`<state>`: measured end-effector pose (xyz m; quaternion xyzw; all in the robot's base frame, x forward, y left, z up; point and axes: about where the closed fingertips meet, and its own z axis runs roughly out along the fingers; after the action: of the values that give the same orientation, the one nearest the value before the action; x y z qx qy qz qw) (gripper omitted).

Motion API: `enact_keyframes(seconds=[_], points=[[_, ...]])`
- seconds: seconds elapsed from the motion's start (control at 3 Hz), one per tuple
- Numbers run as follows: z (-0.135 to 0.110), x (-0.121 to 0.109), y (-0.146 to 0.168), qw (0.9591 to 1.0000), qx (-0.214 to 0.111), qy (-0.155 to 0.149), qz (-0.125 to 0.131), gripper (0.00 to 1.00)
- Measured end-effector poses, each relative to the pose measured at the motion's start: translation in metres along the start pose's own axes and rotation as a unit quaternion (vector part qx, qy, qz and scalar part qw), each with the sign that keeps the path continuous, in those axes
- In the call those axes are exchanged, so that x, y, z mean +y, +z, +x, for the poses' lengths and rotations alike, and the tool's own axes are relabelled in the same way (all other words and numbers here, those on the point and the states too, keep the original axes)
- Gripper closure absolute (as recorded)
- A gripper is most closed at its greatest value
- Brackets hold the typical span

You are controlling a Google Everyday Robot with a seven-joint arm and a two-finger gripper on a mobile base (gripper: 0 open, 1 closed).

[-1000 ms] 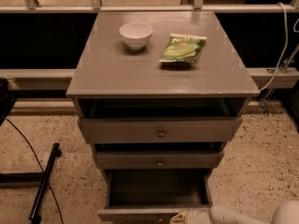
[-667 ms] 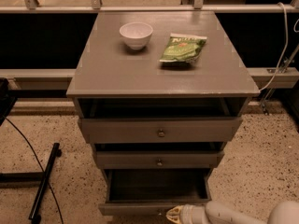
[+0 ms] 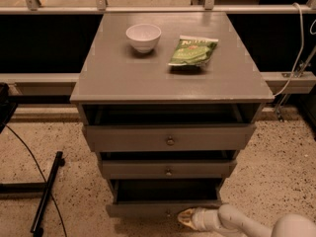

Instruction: Close bottom drawer

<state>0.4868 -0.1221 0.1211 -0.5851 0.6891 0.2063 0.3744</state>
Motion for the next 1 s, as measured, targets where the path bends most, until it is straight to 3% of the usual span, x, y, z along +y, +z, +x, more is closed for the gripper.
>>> enact_keyframes(seconds=[0.67, 1.0], points=[[0.002, -0.008, 0.004, 0.9998, -0.004, -0.010, 0.014, 1.00], [0.002, -0.025, 0.018, 0.9982, -0.022, -0.030, 0.047, 1.00]])
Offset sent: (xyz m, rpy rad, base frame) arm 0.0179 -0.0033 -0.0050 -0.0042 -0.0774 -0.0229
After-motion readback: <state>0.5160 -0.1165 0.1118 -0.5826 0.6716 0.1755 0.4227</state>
